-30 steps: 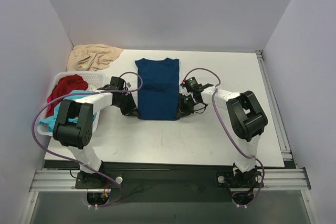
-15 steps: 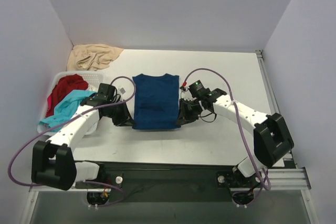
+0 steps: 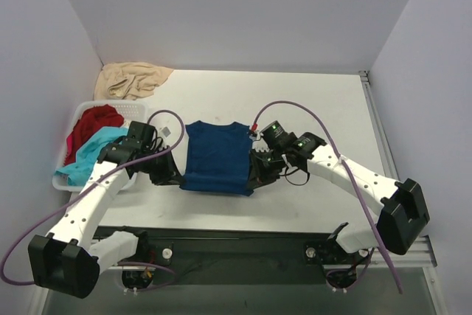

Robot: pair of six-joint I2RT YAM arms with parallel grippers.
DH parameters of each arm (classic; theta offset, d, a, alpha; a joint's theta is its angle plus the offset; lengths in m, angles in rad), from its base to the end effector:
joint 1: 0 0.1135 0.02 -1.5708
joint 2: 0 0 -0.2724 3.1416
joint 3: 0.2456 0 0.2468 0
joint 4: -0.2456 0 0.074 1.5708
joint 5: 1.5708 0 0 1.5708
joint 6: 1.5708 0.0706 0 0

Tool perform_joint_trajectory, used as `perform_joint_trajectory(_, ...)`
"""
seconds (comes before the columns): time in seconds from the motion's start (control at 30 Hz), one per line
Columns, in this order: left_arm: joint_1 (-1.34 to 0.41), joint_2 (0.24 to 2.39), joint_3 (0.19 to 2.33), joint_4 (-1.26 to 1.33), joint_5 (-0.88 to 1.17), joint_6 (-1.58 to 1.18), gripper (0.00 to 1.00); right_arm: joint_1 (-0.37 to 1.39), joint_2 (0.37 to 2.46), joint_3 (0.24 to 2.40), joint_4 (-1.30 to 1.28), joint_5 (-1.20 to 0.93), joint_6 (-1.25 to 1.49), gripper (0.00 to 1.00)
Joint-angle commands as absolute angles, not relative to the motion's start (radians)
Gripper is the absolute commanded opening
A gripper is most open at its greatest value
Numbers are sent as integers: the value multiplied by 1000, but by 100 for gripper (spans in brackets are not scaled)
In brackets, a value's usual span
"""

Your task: Fold and stack the t-shirts

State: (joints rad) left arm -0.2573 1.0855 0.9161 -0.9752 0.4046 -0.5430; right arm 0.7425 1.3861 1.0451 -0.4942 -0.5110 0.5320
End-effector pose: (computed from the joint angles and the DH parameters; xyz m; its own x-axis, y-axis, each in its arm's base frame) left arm 0.1829 -0.0769 0.2468 -0.9561 -0.2396 -0.1687 -0.1200 0.8454 -0.5205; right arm 0.2026 0.2328 0.2572 -0.8926 -0.2186 -0.3944 -0.4395 0.6169 0.6529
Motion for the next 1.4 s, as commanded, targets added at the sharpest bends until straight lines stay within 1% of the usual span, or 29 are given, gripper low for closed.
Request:
perform_joint_trajectory(0.0, -259, 1062, 989, -993, 345, -541, 0, 742, 1347, 1100, -591, -447, 532, 0)
perform_joint_trajectory(0.13, -258, 1095, 1038, -959, 305, -549, 0, 724, 1387, 1144, -594, -387, 511, 0)
perform_joint_trajectory(0.33, -258, 1170, 1101, -916, 258, -565, 0, 663, 1446, 1265, -594, -371, 494, 0)
perform_joint_trajectory(0.67, -256, 1373, 1261, -864, 198, -548, 0, 565, 1569, 1425, -601, -400, 433, 0)
perform_joint_trajectory(0.83, -256, 1427, 1325, -850, 210, -546, 0, 545, 1634, 1480, -604, -425, 420, 0)
perform_joint_trajectory(1.03, -256, 1390, 1318, -885, 207, -528, 0, 558, 1625, 1470, -604, -466, 419, 0)
perform_joint_trajectory(1.23, -256, 1218, 1223, -902, 212, -558, 0, 621, 1539, 1373, -607, -506, 397, 0)
perform_joint_trajectory(1.37, -255, 1067, 1131, -910, 210, -595, 0, 678, 1465, 1322, -621, -479, 408, 0)
